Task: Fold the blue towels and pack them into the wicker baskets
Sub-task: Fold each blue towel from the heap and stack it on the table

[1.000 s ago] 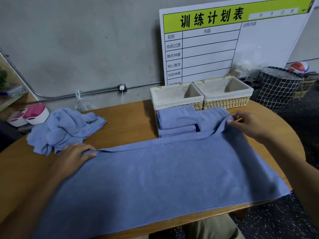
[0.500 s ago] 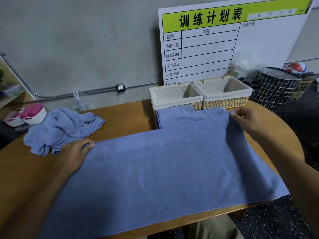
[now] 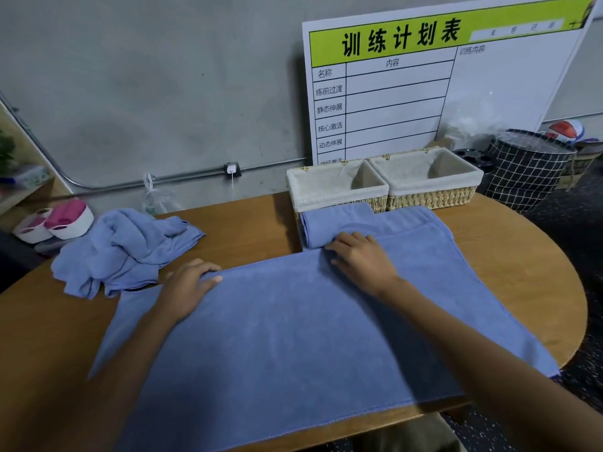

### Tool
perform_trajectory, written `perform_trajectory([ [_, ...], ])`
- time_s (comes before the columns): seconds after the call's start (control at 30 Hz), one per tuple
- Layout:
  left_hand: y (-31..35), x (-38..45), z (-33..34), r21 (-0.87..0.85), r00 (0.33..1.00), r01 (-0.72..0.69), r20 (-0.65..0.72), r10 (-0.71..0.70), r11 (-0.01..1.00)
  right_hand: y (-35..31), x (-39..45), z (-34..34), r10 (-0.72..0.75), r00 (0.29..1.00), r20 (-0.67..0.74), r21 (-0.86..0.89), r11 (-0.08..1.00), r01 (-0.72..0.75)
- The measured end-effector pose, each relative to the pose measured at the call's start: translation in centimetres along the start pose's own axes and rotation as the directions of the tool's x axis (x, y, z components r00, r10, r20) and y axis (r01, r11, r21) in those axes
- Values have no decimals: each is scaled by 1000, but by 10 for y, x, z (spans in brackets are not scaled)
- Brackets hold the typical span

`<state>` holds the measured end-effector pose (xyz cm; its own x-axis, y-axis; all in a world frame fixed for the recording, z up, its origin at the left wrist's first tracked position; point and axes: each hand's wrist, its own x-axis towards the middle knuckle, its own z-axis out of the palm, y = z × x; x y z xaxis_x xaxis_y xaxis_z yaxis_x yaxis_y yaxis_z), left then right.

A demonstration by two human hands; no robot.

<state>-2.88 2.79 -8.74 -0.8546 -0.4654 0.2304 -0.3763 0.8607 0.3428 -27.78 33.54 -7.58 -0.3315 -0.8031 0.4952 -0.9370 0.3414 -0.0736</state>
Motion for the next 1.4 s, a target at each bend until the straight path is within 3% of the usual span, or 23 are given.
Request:
perform_trajectory([
  [0.2, 26, 12, 16, -91, 1000, -21, -18, 20, 996, -7, 8, 3, 74, 996, -57, -119, 990, -80],
  [0.37, 35, 12, 13, -158, 998, -50, -49, 42, 986, 8, 6, 3, 70, 995, -75, -86, 993, -77],
  [0.47, 46, 8, 0, -215, 993, -89, -96, 70, 973, 22, 3, -8, -1, 1000, 8, -15, 1000, 1],
  [0.57, 58, 3, -18, -215, 986, -142, -122, 117, 966, 31, -1, -28, -10, 983, 184, 92, 996, -7],
  [0.63, 63, -6, -33, -184, 977, -188, -138, 164, 965, 35, -5, -44, -33, 976, 214, 160, 987, -2],
  [0.77, 74, -42, -60, -66, 926, -337, -202, 318, 939, 29, -30, -79, -137, 982, 127, 208, 972, 109],
  [0.93, 74, -139, -21, 92, 867, -488, -60, 494, 868, 11, -116, -72, -383, 922, 52, 51, 923, 380],
  [1.1, 67, -167, 7, 64, 880, -454, -126, 458, 889, 14, -150, -51, -321, 947, -30, 1, 947, 321],
  [1.23, 54, -137, 6, 154, 859, -455, -186, 478, 877, 21, -122, -38, -274, 961, -33, -11, 962, 274],
  [1.4, 33, -95, -2, 222, 893, -362, -194, 405, 905, 34, -81, -29, -271, 961, -48, -17, 963, 271],
])
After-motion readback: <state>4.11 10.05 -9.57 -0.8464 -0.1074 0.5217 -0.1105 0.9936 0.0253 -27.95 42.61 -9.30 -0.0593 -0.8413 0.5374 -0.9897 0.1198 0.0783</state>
